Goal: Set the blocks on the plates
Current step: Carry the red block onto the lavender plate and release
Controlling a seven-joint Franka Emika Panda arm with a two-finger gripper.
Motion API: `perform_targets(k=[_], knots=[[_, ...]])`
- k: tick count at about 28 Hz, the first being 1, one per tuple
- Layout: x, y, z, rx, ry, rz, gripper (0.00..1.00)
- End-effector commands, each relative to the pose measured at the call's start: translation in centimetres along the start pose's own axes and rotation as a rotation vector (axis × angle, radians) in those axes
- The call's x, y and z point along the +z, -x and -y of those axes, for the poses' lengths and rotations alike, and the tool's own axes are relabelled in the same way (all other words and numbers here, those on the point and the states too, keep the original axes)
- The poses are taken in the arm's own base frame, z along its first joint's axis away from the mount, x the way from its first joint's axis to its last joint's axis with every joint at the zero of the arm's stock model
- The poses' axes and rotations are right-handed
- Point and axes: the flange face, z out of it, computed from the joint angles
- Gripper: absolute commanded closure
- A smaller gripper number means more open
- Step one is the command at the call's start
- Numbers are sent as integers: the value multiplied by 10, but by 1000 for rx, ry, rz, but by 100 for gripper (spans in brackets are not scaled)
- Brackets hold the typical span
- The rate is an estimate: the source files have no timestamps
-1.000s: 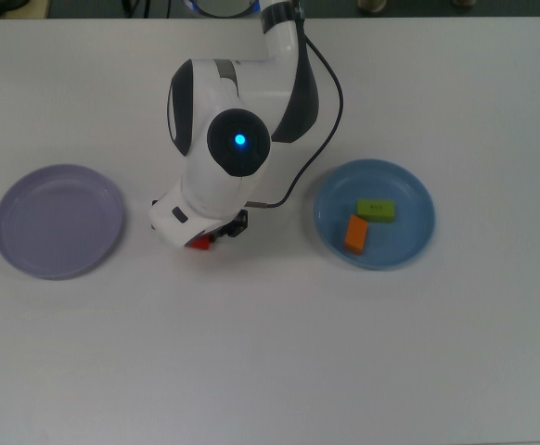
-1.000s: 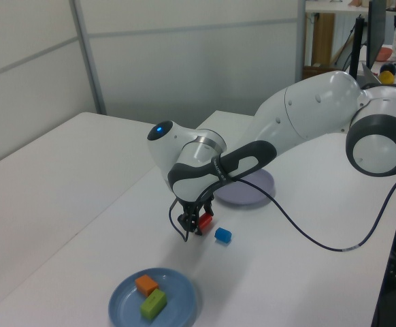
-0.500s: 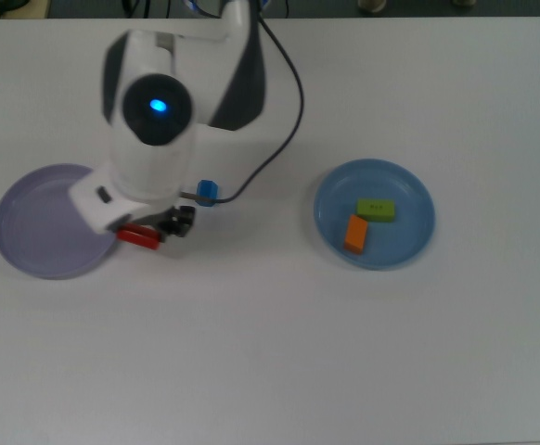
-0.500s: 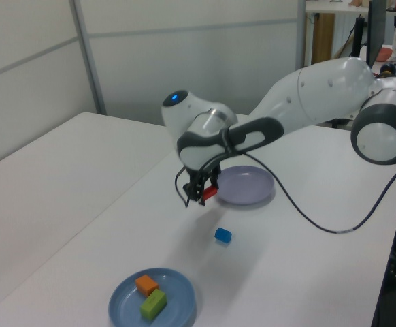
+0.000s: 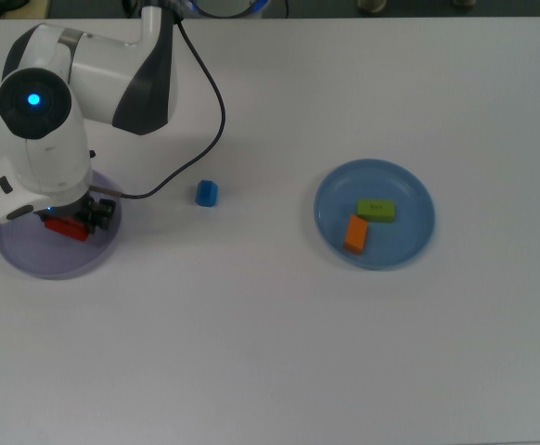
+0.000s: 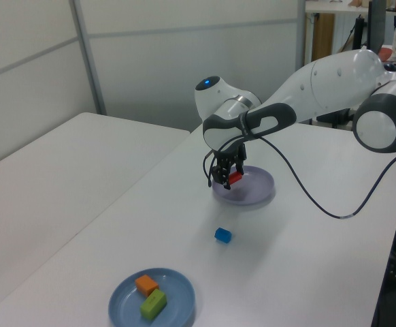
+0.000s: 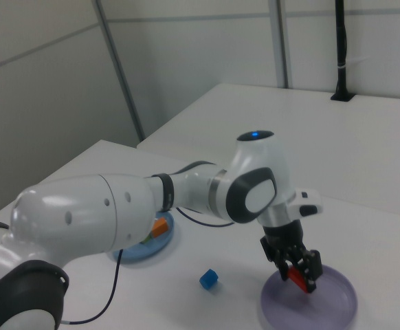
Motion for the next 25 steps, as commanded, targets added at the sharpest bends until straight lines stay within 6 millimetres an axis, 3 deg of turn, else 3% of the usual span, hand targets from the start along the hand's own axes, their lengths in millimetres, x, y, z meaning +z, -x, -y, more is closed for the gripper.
perform_targets(k=[1,10,14,18,25], knots=[[4,1,2,-14,-9,-10,1],[0,1,-14,-32,-9,-14,0],[-17,4,-16,-27,-13,-25,0],[-26,10,-3,-48,-16,13,0],[-45,29,44,-120,-5,137,0]])
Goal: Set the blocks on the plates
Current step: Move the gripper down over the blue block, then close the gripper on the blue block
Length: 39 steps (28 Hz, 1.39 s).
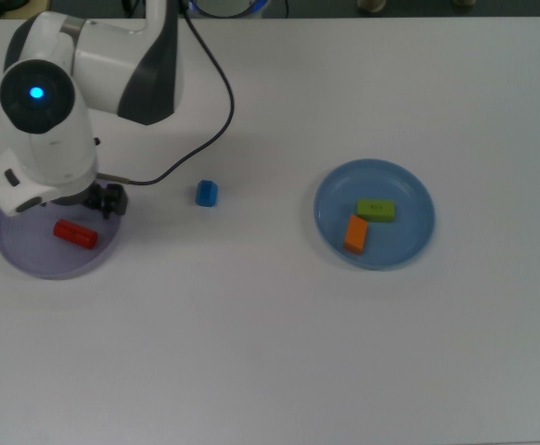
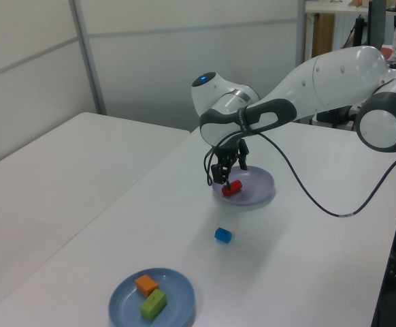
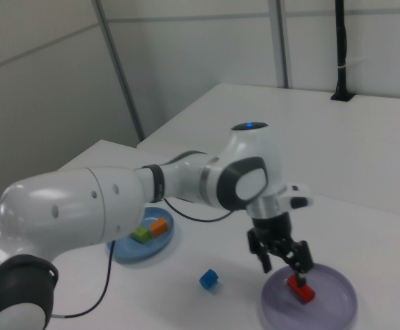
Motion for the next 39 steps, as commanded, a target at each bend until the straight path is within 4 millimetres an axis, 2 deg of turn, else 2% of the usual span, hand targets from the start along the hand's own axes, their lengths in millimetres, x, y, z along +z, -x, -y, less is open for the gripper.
perform_targets(k=[1,5,11,17,21,24,25,31,32,35,38,39], knots=[[-18,18,39,-73,-5,81,0],[-19,23,68,-114,2,121,0],[-14,34,131,-210,25,175,0],[0,44,164,-262,44,214,0],[8,46,179,-281,53,228,0],[19,46,182,-288,61,241,1],[21,46,182,-289,64,244,5],[23,45,185,-294,66,243,10],[24,45,185,-294,66,244,14],[27,46,192,-307,71,248,55],[27,47,193,-310,70,249,83],[26,46,193,-310,69,248,97]])
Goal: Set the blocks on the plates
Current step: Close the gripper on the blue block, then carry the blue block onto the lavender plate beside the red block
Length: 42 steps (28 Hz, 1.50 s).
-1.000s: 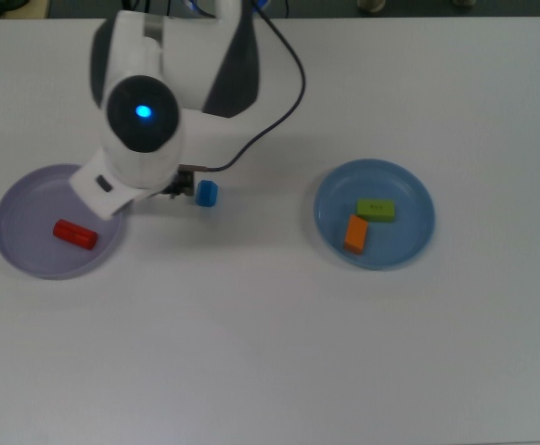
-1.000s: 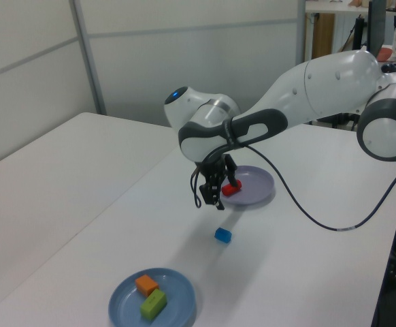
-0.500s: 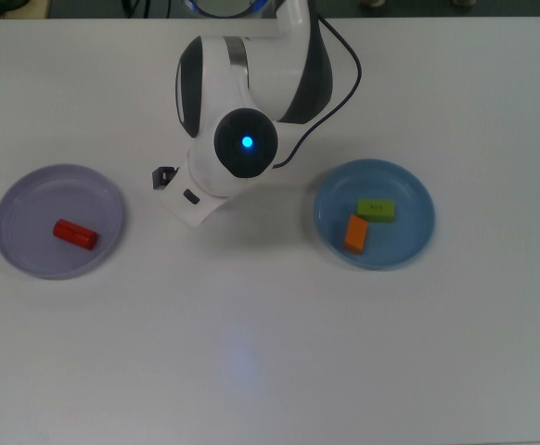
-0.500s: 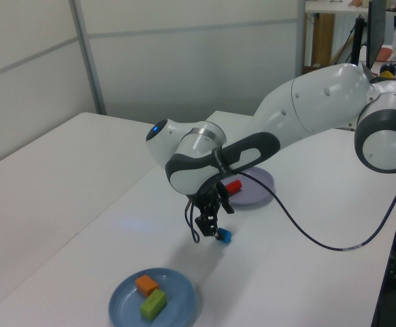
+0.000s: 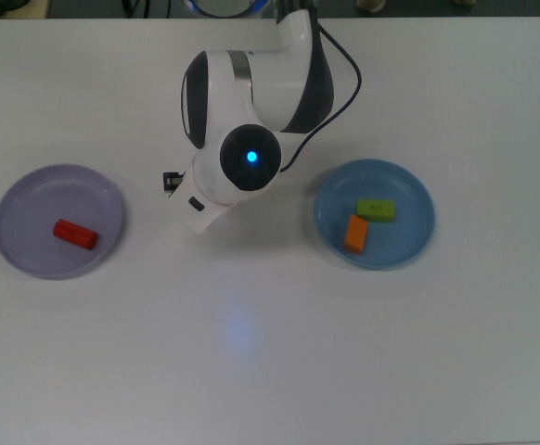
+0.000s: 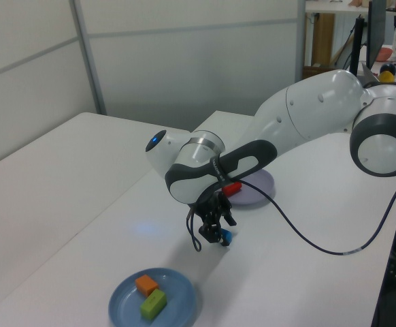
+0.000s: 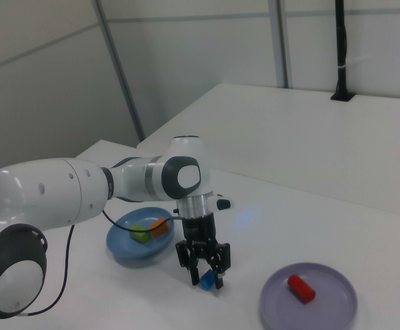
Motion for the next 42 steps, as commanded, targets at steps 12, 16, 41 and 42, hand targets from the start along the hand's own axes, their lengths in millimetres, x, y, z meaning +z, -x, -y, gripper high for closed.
perform_targets(k=[12,16,41,42], knots=[[-14,5,-2,-16,-9,-21,100],[-36,11,-14,3,-15,-58,100],[-3,32,-207,240,-39,-196,100],[6,27,-205,234,-35,-182,91]])
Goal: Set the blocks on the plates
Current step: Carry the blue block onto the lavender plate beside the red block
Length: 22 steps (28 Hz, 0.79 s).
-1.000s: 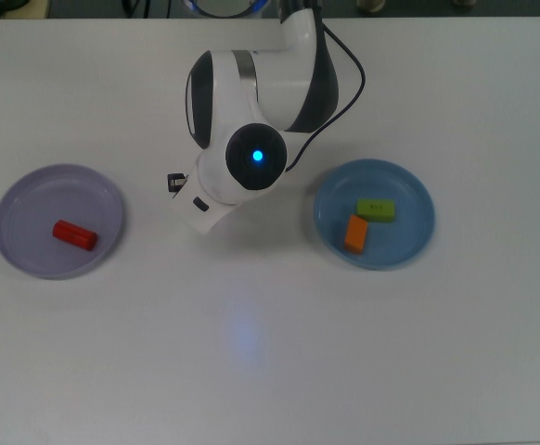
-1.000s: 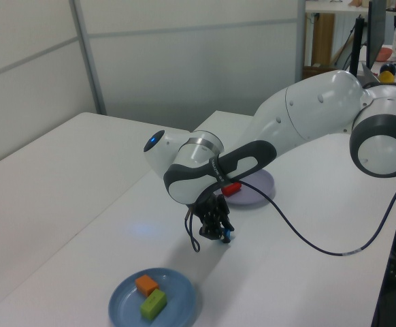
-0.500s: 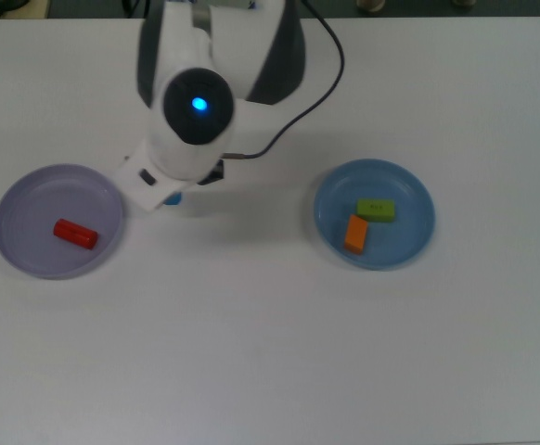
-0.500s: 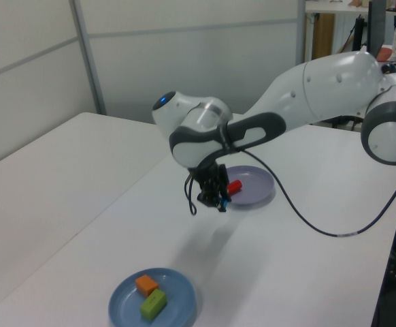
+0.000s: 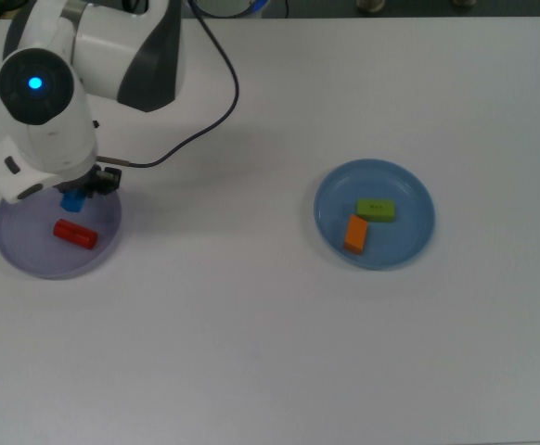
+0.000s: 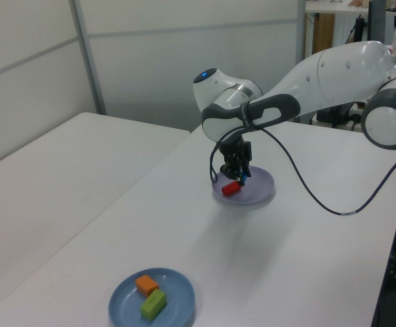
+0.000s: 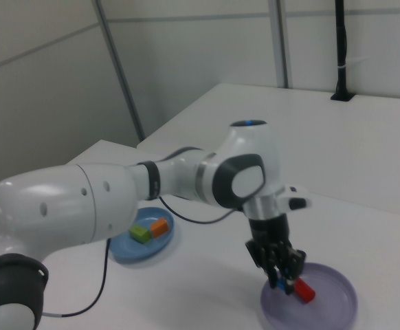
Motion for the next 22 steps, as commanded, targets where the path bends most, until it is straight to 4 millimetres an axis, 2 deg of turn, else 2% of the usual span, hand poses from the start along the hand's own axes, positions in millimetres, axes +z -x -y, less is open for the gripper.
perform_targets(k=[1,5,7,10,11,12,13,14,20,21,22], knots=[[24,-5,3,-30,29,13,89],[33,-7,4,-37,38,23,88],[34,-7,4,-37,39,27,77],[35,-6,4,-37,39,29,56],[35,-6,5,-35,37,29,46],[33,-7,3,-30,36,25,20],[33,-7,2,-24,36,26,8],[33,-7,2,-24,36,24,0],[24,-6,1,-17,33,10,0],[20,-6,0,-13,30,6,0],[5,-5,-1,-8,26,-15,0]])
